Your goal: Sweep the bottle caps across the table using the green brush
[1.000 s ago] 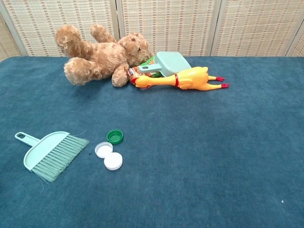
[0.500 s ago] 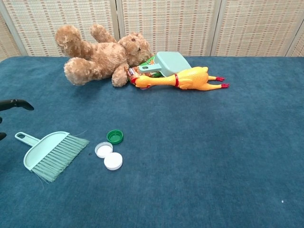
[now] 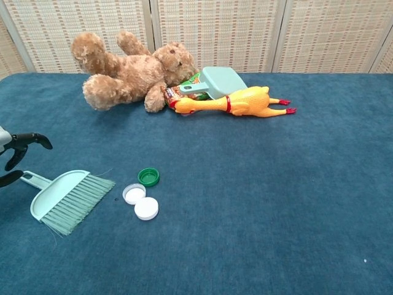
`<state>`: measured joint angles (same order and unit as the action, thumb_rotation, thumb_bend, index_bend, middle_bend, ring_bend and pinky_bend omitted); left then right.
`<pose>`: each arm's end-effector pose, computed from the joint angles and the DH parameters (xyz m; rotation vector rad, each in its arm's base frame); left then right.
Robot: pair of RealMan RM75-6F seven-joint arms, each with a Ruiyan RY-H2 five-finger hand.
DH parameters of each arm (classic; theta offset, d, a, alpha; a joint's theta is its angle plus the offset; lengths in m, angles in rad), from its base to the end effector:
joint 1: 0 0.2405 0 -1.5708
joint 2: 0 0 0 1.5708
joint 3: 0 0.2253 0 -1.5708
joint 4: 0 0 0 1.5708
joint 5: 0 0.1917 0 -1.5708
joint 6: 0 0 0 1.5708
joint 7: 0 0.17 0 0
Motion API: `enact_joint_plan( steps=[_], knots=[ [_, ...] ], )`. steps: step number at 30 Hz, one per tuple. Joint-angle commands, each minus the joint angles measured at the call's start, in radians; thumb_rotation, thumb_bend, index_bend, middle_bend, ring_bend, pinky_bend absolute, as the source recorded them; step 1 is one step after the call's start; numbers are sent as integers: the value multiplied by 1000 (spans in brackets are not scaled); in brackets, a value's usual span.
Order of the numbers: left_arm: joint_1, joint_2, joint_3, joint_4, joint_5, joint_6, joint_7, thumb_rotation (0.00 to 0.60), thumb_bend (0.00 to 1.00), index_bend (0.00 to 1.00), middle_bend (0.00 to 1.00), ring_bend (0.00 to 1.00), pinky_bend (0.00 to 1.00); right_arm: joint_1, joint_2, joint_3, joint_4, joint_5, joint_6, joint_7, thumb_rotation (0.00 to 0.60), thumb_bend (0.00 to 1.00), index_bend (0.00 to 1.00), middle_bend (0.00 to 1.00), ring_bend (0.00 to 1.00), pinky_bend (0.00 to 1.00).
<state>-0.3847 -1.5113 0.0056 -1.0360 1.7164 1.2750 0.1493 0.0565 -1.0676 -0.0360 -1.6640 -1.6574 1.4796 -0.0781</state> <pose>-0.2557 0.2758 0.0399 -1.9232 -0.4538 -0.7556 -0.2599 -0.1761 0.1481 1.5780 -0.8622 0.8510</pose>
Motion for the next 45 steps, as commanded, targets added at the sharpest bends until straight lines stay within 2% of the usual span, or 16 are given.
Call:
enact_joint_plan(
  steps=[1, 5, 10, 15, 22, 25, 31, 34, 42, 45],
  knots=[
    [-11, -8, 5, 8, -21, -33, 1, 600, 393, 162, 208, 719, 900, 0, 0, 0, 0, 2, -1, -1, 600, 198, 0, 0, 0, 0],
    [-22, -26, 9, 27, -38, -62, 3, 600, 392, 145, 149, 725, 904, 1, 0, 0, -2, 4, -5, -5, 600, 198, 0, 0, 0, 0],
    [-31, -42, 16, 63, -44, -71, 26, 600, 390, 143, 152, 728, 905, 1, 1, 1, -3, 8, -6, -7, 600, 198, 0, 0, 0, 0],
    [-32, -61, 26, 106, -52, -78, 49, 600, 390, 215, 223, 728, 905, 2, 1, 1, -3, 9, -8, -6, 600, 198, 0, 0, 0, 0],
    [-34, -87, 54, 157, -42, -85, 72, 600, 389, 223, 245, 729, 905, 1, 1, -1, -5, 9, -10, -9, 600, 198, 0, 0, 0, 0],
    [-35, -98, 63, 176, -33, -78, 81, 600, 398, 239, 282, 728, 905, 2, 0, -1, -6, 9, -11, -10, 600, 198, 0, 0, 0, 0],
    [-36, -142, 80, 246, -12, -56, 120, 600, 400, 362, 357, 728, 905, 3, 2, -2, -8, 11, -16, -11, 600, 198, 0, 0, 0, 0],
    [-37, -161, 85, 271, -7, -46, 114, 600, 394, 378, 376, 728, 906, 3, 4, -2, -9, 13, -17, -12, 600, 198, 0, 0, 0, 0],
    [-31, -184, 94, 324, 10, 18, 77, 600, 380, 552, 616, 735, 916, 3, 5, -3, -9, 12, -18, -8, 600, 198, 0, 0, 0, 0],
    [-25, -178, 93, 324, 16, 56, 71, 600, 387, 647, 758, 744, 924, 5, 4, -4, -9, 11, -23, -9, 600, 198, 0, 0, 0, 0]
  ],
)
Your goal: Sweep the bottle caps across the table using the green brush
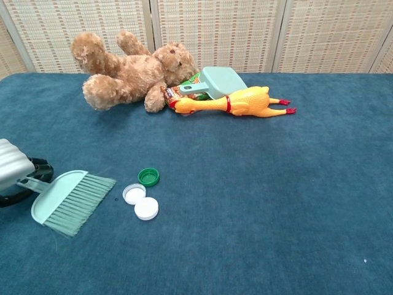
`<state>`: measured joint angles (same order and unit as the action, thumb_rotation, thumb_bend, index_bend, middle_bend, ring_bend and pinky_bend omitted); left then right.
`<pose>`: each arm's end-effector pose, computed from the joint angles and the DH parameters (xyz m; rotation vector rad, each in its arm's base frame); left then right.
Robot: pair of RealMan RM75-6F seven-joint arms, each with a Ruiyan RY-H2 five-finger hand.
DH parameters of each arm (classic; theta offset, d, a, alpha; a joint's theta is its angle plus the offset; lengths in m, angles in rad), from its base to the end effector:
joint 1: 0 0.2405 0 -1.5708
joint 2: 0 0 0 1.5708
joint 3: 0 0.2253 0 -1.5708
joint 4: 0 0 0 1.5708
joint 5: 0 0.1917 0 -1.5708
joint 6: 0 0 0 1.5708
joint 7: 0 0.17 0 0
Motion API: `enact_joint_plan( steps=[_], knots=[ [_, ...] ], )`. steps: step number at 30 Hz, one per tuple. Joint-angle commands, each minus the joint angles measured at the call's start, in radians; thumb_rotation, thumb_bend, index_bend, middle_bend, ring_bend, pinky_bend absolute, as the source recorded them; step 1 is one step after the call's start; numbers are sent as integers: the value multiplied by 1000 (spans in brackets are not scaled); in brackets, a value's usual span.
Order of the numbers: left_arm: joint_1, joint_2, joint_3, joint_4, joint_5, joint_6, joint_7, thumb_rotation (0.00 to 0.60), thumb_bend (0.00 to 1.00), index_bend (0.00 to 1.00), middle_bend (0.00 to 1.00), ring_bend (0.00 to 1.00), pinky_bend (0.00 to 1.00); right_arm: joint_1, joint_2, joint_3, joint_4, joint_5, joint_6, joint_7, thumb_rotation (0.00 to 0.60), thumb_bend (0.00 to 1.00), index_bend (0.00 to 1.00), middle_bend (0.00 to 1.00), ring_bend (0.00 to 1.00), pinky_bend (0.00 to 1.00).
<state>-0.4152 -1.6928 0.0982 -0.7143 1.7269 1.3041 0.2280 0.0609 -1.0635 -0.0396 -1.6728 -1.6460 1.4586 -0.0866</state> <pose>-0.2725 0.2777 0.0055 -2.0071 -0.2155 -0.5995 -0.2613 -0.1763 0.1456 1.5867 -0.8776 0.8292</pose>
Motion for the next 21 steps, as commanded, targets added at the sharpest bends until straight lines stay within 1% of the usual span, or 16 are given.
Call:
enact_joint_plan(
  steps=[1, 3, 6, 8, 12, 14, 17, 21],
  knots=[
    [8, 6, -1, -2, 7, 40, -9, 600, 389, 683, 796, 750, 927, 1, -1, -2, -1, -2, -4, -2, 600, 198, 0, 0, 0, 0],
    [12, 13, -3, -10, 9, 64, -3, 600, 410, 756, 868, 765, 931, 2, -1, -4, -2, -4, -5, -4, 600, 198, 0, 0, 0, 0],
    [16, 23, -8, -23, 17, 106, 22, 600, 453, 823, 932, 780, 939, 1, -1, -6, -4, -9, -3, -5, 600, 198, 0, 0, 0, 0],
    [19, 30, -10, -35, 21, 124, 42, 600, 463, 846, 960, 792, 942, 0, 0, -8, -6, -12, -1, -5, 600, 198, 0, 0, 0, 0],
    [21, 56, -12, -82, 30, 148, 111, 600, 477, 865, 985, 813, 944, -1, 2, -11, -8, -19, 0, -3, 600, 198, 0, 0, 0, 0],
    [23, 76, -13, -127, 34, 159, 162, 600, 482, 870, 990, 824, 943, 0, 4, -13, -9, -23, 0, -1, 600, 199, 0, 0, 0, 0],
    [26, 111, -15, -223, 46, 173, 256, 600, 497, 873, 996, 839, 943, 0, 7, -17, -12, -27, -2, -2, 600, 198, 0, 0, 0, 0],
    [23, 162, -14, -389, 68, 167, 394, 600, 507, 875, 1000, 857, 943, -2, 15, -23, -19, -39, 3, 4, 600, 198, 0, 0, 0, 0]
  ],
)
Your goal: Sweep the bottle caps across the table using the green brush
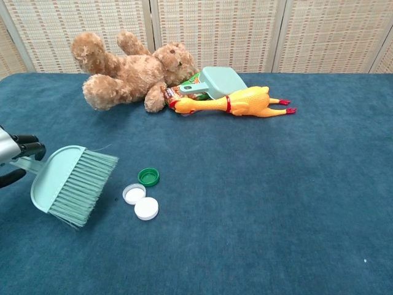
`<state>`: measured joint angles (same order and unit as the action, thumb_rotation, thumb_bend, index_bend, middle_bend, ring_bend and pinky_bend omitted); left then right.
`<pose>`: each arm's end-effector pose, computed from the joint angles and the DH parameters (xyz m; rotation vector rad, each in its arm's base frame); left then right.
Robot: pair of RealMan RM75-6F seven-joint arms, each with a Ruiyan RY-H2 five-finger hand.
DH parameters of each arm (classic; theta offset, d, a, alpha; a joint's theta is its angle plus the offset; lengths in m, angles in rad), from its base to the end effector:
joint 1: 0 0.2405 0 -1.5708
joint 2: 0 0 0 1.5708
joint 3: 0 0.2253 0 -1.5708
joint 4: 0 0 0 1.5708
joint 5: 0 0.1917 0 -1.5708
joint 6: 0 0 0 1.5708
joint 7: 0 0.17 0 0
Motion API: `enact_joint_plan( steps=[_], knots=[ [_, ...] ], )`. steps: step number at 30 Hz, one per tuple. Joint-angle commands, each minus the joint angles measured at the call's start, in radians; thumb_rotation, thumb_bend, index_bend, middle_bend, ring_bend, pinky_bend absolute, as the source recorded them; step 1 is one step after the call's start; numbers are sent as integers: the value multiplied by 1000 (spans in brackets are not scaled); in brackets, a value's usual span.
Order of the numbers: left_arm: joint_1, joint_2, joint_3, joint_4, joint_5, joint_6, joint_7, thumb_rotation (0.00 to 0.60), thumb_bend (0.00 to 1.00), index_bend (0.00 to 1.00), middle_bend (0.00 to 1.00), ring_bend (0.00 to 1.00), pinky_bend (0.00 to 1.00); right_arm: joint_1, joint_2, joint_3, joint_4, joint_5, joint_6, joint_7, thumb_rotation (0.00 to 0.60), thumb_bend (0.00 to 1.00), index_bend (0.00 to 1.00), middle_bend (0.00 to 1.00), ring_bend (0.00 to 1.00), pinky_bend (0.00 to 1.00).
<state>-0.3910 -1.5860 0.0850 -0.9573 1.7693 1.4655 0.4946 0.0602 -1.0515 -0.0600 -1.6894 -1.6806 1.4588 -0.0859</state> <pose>-0.2350 0.2580 0.0318 -1.9104 0.0118 -0.6791 -0.2557 -0.1709 0.1427 1.6236 -0.8831 0.8379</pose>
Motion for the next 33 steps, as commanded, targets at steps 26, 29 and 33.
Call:
enact_joint_plan(
  steps=[26, 29, 33],
  knots=[
    [-28, 13, -126, -659, 176, -325, 1259, 600, 555, 874, 1000, 870, 948, -18, 94, -52, -49, -74, 27, 86, 600, 198, 0, 0, 0, 0],
    [-20, -5, -129, -673, 173, -349, 1317, 600, 555, 875, 1000, 870, 948, -17, 101, -56, -58, -79, 21, 85, 600, 198, 0, 0, 0, 0],
    [-28, -45, -145, -651, 169, -392, 1379, 600, 555, 875, 1000, 873, 948, -20, 107, -60, -64, -89, 28, 88, 600, 198, 0, 0, 0, 0]
  ],
)
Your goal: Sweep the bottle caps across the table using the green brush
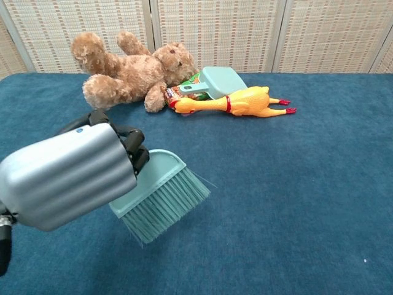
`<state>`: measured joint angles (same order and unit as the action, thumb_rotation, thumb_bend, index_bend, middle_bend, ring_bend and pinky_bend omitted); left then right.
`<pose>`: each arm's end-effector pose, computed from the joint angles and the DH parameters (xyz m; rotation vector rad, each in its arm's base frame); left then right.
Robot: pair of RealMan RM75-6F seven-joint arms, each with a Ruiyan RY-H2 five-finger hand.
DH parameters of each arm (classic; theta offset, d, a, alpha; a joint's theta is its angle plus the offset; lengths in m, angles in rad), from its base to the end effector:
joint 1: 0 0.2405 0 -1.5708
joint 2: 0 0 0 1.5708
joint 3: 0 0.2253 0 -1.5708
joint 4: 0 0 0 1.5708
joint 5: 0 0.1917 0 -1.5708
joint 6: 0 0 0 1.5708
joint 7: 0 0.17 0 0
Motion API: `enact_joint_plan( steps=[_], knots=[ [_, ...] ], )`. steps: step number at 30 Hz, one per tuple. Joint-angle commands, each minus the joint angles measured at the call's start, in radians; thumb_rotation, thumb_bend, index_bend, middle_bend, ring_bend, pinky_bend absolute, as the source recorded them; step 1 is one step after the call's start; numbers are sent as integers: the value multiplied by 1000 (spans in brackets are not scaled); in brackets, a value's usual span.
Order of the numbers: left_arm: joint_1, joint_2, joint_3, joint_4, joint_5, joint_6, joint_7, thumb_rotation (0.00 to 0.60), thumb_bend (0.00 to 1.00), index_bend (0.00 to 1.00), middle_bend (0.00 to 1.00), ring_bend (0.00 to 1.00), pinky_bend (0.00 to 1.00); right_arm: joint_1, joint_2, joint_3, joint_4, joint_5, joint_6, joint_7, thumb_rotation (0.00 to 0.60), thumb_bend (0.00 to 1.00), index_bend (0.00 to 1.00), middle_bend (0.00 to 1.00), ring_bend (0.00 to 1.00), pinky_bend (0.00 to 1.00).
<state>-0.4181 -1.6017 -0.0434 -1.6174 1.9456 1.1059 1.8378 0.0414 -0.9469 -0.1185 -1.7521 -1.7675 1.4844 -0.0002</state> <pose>-0.0743 0.2002 -0.0229 -1.7326 0.9746 -0.3993 -0.2459 -0.1520 0.1566 1.6736 -0.9427 0.8704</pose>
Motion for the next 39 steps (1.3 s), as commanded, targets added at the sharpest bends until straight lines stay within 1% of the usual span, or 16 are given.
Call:
enact_joint_plan(
  steps=[1, 6, 10, 17, 29, 39],
  knots=[
    [-4, -45, -27, 24, -13, -42, 49, 600, 555, 875, 1000, 873, 948, -3, 5, -3, -2, -4, 4, 4, 600, 199, 0, 0, 0, 0],
    [-14, -101, -76, 76, -42, -54, 85, 600, 554, 875, 1000, 873, 948, -3, 13, -3, -1, -1, 3, 18, 600, 198, 0, 0, 0, 0],
    [-6, -120, -114, 104, -89, -62, 152, 600, 554, 875, 1000, 873, 948, -2, 17, 1, 3, 9, 1, 30, 600, 198, 0, 0, 0, 0],
    [12, -138, -133, 162, -169, -82, 259, 600, 555, 875, 1000, 874, 948, -3, 21, 5, 4, 11, 5, 38, 600, 198, 0, 0, 0, 0],
    [1, -136, -165, 268, -241, -35, 295, 600, 554, 875, 1000, 875, 948, -2, 20, 7, 0, 19, -9, 28, 600, 198, 0, 0, 0, 0],
    [-11, -129, -192, 366, -334, -12, 325, 600, 554, 876, 1000, 876, 948, -8, 22, 10, -5, 22, 1, 26, 600, 198, 0, 0, 0, 0]
  ],
)
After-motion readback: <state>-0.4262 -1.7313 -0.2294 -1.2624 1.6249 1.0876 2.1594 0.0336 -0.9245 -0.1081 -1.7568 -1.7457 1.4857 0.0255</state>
